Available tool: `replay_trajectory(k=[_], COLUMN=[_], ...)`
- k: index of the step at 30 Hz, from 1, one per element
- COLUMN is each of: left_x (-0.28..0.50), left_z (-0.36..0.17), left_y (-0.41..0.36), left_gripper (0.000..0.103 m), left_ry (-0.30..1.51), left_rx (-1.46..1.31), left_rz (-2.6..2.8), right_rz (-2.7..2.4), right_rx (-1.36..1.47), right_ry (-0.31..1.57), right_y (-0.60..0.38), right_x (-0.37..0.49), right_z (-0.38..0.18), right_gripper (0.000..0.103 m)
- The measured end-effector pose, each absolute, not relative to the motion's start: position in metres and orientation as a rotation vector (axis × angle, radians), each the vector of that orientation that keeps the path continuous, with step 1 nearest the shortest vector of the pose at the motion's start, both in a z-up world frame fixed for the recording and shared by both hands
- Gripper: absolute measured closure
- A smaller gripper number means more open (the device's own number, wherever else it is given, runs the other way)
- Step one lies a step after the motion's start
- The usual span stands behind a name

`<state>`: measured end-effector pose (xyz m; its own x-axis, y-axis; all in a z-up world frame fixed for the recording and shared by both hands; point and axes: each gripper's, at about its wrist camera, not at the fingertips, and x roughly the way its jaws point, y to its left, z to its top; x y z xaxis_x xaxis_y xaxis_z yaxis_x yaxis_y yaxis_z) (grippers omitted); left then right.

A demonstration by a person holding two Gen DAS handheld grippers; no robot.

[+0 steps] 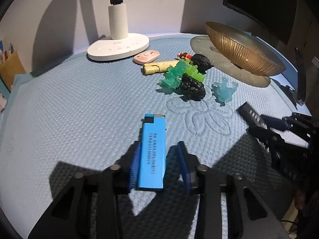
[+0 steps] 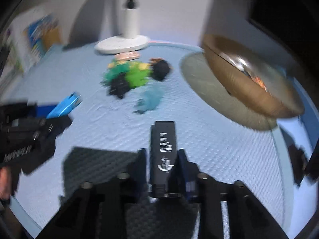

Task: Organize rigid objects
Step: 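Grasp the blue lighter with the left tool while the right tool grasps a black USB stick, then lower the lighter and USB stick into the bowl and open both tools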

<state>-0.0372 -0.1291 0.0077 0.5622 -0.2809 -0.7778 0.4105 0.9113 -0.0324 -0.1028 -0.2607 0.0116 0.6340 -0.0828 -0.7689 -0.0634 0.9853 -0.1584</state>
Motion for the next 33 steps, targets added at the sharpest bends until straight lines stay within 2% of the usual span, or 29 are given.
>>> replay_trajectory(k=[3,8,12,17,21,28,33], left_x=[-0.042,-0.050,-0.048,-0.021,0.009,0.068,0.080], left_z=[0.009,0.026,0.056,0.106,0.135,0.108,0.088], left_y=[-0.131,-0.135,-0.145,-0.188,-0.241,-0.315,-0.330], left_gripper=[0.082,0.082,0.082,0.082,0.082,0.082,0.082], left_ry=[0.888,0.852,0.782,0.691,0.652,0.776,0.830], left_rx=[0.155,0.130,0.117,0.120,0.133,0.112,0.096], left_rz=[-0.423,-0.484,-0.537,-0.612,-0.691,-0.743,-0.746], right_rz=[0.046,0.168,0.109,-0.114,-0.298,-0.345,-0.349], right_rx=[-0.237,-0.008,0.069,0.094,0.183,0.336,0.359], right_ry=[0.879,0.880,0.801,0.679,0.674,0.774,0.816], right_y=[-0.240,-0.261,-0.295,-0.355,-0.412,-0.465,-0.473], right_x=[-0.112,-0.114,-0.120,-0.120,-0.098,-0.057,-0.043], right_z=[0.011,0.025,0.060,0.117,0.134,0.100,0.087], right_gripper=[0.079,0.079,0.079,0.079,0.079,0.079,0.079])
